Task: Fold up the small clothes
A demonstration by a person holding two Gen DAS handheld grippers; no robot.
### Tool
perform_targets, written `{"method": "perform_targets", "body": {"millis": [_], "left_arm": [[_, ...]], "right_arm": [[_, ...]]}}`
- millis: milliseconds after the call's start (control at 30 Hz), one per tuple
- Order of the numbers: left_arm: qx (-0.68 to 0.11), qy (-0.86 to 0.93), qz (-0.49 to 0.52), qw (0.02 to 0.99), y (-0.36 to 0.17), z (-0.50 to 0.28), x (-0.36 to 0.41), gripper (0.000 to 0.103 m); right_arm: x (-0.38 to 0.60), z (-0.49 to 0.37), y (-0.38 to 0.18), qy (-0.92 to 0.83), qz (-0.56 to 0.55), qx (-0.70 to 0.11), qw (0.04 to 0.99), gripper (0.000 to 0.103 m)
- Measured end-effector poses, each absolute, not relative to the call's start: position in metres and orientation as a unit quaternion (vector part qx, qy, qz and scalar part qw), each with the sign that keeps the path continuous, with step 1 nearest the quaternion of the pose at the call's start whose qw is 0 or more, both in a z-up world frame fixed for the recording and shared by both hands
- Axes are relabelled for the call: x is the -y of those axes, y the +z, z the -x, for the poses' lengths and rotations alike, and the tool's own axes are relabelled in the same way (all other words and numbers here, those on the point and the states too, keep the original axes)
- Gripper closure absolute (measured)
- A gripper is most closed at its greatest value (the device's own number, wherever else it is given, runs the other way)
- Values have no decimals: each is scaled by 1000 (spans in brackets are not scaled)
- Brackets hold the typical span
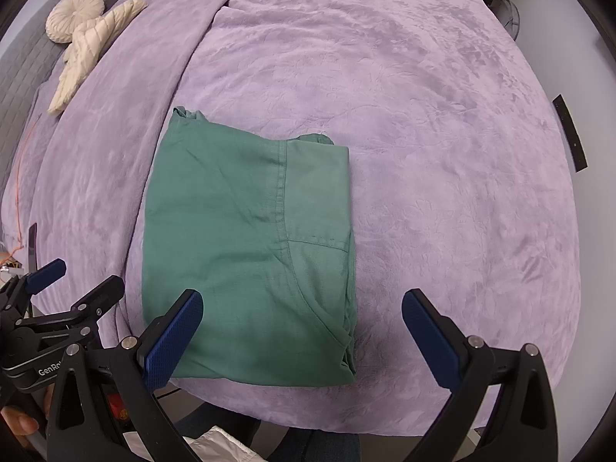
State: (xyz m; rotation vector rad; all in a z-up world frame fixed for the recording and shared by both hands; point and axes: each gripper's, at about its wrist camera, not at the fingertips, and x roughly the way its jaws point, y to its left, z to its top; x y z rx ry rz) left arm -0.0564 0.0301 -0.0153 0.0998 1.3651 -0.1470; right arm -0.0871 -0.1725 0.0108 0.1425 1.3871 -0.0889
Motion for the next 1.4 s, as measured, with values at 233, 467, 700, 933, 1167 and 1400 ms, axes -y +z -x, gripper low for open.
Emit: {"method": "perform_targets", "body": {"millis": [233, 467, 700, 933, 1167, 1400], "left_arm": [[-632, -64, -46, 771, -16, 58, -28, 0], [-633, -61, -44, 771, -16, 60, -26, 0], [-634, -59, -43, 770, -16, 59, -24, 0], [-636, -58, -43, 769, -17, 59, -25, 0], [-636, -58, -43, 768, -17, 58, -25, 0], [-638, -56, -44, 767, -19, 58, -25, 0]], "right_arm": [[175, 85, 11, -39, -65, -640, 764, 0], [177, 85, 11, -36, -67, -641, 764, 0], [178, 84, 11, -34, -69, -643, 762, 0], [178, 84, 10, -31, -67, -643, 762, 0], [178, 83, 10, -31, -67, -644, 762, 0], [179, 82, 9, -31, -68, -645, 760, 0]]}}
